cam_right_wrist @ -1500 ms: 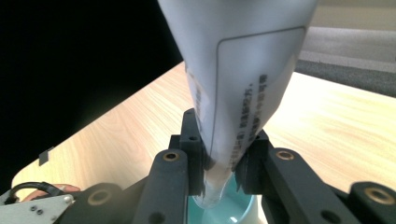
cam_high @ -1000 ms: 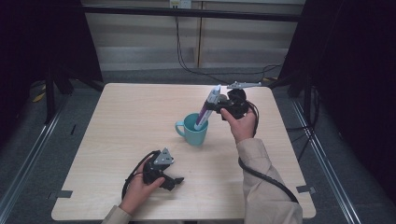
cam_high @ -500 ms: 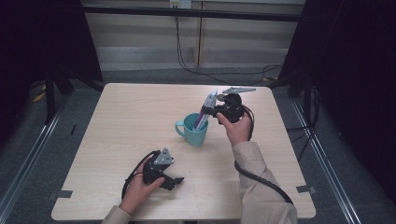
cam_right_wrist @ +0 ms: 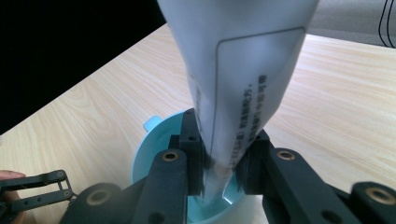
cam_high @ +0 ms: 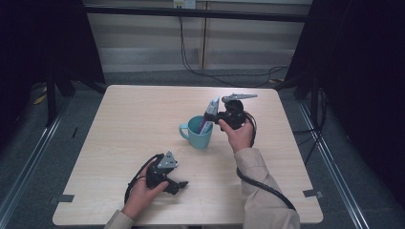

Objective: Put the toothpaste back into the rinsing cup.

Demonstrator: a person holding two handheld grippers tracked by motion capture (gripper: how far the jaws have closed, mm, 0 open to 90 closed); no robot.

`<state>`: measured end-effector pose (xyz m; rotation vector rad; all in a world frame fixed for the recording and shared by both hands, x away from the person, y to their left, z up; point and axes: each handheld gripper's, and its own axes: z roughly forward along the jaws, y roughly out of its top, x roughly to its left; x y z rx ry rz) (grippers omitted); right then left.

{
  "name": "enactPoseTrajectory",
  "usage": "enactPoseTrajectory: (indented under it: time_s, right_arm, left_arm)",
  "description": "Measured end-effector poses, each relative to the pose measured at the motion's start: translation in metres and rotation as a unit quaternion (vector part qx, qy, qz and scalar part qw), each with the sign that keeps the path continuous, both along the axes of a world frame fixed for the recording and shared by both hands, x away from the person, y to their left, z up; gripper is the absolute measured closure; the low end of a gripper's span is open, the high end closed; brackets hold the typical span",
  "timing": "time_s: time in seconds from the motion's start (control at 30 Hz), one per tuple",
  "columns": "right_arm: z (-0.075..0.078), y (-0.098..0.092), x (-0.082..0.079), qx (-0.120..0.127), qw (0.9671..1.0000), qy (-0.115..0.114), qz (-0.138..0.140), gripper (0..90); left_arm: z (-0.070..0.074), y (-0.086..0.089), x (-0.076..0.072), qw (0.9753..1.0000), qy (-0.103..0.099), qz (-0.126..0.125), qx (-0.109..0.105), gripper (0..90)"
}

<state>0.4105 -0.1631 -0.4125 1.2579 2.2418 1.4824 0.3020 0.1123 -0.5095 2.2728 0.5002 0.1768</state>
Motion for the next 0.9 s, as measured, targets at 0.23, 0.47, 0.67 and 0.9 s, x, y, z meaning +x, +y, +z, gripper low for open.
enactPoseTrajectory:
  time_s: [0.23, 0.47, 0.67, 0.9]
  right_arm:
    - [-0.005, 0.003, 0.000, 0.001, 1.0000, 0.004, 0.002, 75.3]
    - [-0.010, 0.002, 0.001, 0.000, 0.9999, 0.010, 0.000, 75.1]
    - [-0.013, 0.001, 0.001, 0.007, 0.9999, 0.013, -0.002, 74.5]
    - [-0.014, 0.001, 0.002, 0.012, 0.9998, 0.012, -0.006, 73.9]
  left_arm:
    - [0.000, 0.000, 0.000, 1.0000, 0.000, 0.003, -0.003, 12.2]
    - [0.000, 0.000, 0.000, 1.0000, 0.001, 0.002, -0.001, 12.2]
    - [0.000, 0.000, 0.000, 1.0000, 0.001, 0.002, -0.001, 12.2]
    - [0.000, 0.000, 0.000, 1.0000, 0.001, 0.002, -0.001, 12.2]
